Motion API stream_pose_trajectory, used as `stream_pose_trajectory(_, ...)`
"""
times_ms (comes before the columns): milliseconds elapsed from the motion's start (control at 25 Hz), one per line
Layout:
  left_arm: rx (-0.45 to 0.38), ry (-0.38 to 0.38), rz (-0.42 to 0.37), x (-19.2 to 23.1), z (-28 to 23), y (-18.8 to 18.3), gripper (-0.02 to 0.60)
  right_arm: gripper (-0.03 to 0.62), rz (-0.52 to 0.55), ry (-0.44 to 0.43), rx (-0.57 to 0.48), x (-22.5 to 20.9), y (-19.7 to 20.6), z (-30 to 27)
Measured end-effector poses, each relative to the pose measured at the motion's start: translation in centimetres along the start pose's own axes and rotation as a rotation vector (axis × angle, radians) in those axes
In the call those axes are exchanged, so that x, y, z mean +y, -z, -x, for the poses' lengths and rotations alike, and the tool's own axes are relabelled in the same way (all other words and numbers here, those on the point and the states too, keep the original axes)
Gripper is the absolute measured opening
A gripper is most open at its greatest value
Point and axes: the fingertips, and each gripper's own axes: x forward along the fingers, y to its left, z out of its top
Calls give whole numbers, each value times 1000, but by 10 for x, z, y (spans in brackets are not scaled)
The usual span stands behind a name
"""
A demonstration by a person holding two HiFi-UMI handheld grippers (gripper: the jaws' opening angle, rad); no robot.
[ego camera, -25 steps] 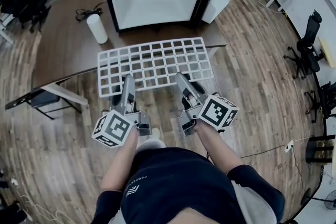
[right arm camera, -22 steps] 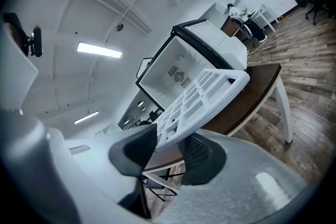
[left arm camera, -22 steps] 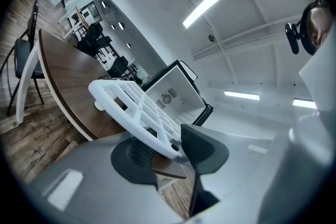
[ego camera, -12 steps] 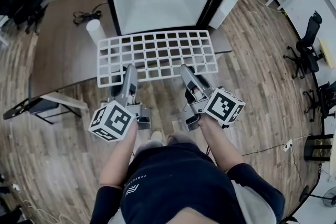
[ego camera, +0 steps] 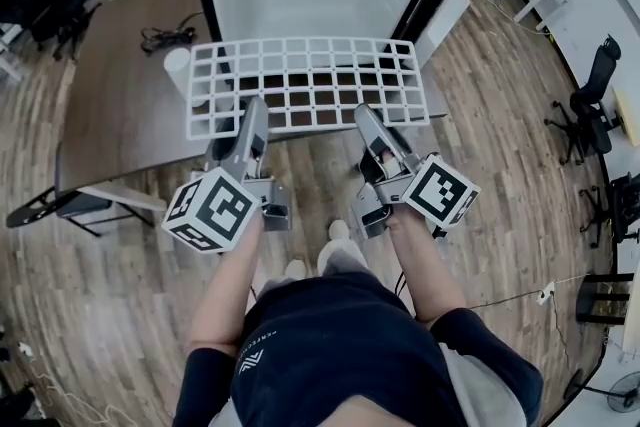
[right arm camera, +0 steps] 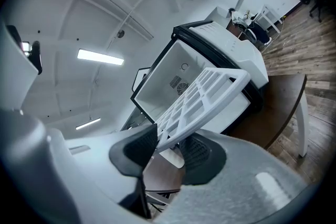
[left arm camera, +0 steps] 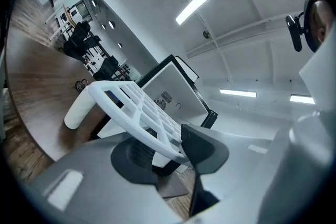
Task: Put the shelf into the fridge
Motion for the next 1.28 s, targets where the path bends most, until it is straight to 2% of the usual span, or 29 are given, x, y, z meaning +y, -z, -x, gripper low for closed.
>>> stream_pose_trajectory(160, -3, 3, 2, -10, -18, -2, 152, 135, 27, -46, 6, 0, -22, -8)
stream_pose_trajectory(480, -16, -20, -35, -27, -52, -9, 152, 130, -18, -92, 26, -10, -56, -25)
stream_pose_trajectory(800, -19, -33, -33, -32, -83, -15, 152, 127, -44, -135, 37, -16, -82, -45)
stream_pose_trajectory(1280, -34, -89, -62, -33, -104, -39, 152, 124, -22, -141, 68, -13, -108, -72)
